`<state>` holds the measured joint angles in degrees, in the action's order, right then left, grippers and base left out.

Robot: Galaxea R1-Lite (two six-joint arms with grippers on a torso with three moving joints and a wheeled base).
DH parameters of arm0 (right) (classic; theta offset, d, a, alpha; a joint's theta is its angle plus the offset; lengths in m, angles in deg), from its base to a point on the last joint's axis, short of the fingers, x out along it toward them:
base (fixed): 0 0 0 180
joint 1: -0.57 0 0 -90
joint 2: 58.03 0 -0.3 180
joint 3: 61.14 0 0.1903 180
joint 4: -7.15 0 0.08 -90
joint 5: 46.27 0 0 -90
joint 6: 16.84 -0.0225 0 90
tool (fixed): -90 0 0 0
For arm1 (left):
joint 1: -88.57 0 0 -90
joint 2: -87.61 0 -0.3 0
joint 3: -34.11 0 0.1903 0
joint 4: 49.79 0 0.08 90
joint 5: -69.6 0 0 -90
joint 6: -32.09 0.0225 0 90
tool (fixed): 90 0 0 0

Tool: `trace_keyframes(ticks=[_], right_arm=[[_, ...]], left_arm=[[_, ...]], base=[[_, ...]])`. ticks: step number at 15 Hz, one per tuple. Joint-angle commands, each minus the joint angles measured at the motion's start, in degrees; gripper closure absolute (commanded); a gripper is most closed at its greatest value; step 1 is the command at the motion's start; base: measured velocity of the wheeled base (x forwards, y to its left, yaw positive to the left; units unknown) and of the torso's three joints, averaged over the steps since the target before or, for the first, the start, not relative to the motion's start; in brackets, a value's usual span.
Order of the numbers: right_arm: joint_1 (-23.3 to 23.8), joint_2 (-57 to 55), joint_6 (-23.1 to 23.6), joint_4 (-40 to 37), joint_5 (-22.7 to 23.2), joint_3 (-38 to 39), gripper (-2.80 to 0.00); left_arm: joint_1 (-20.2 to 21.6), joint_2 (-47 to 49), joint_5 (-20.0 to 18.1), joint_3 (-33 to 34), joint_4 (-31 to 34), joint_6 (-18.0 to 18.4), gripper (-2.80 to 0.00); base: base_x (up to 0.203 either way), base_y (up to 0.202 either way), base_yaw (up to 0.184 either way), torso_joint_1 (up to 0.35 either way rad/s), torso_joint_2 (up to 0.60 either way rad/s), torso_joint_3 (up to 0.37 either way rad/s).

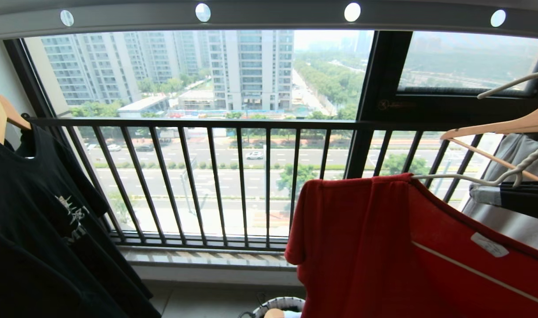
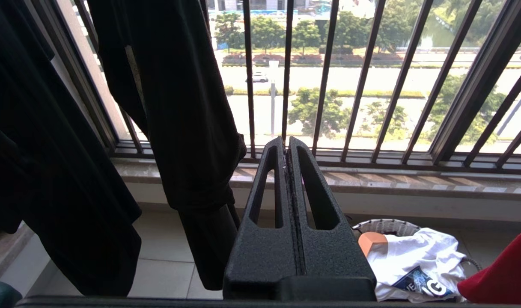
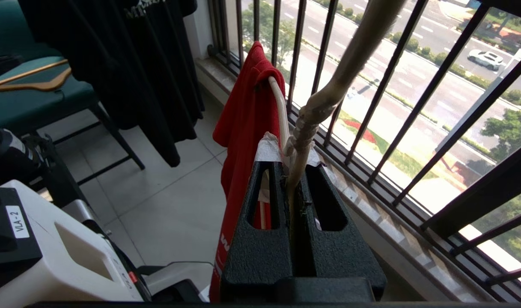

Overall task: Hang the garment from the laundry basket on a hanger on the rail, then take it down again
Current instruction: Take the clothes off the clothes rack

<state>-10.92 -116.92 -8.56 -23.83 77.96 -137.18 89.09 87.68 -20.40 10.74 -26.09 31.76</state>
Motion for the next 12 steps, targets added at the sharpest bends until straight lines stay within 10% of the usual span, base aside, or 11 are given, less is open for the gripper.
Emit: trace_keyframes(ticks=[1,12], right_arm=[[-0.03,-1.89,3.04,0.70,1.23,0.16,0.00],[-2.07,-9.46,6.11,5.31,7.06,0.63,0.00]], left_arm=[[0.02,0.01,-0.01,0.00,0.02,-0.02,0.00],[0.02,0.01,0.00,0.00,0.02,-0.02,0.00]], base=[[0.000,0.000,0.000,0.000,0.00,0.000],[0.000,0.000,0.000,0.000,0.00,0.000]])
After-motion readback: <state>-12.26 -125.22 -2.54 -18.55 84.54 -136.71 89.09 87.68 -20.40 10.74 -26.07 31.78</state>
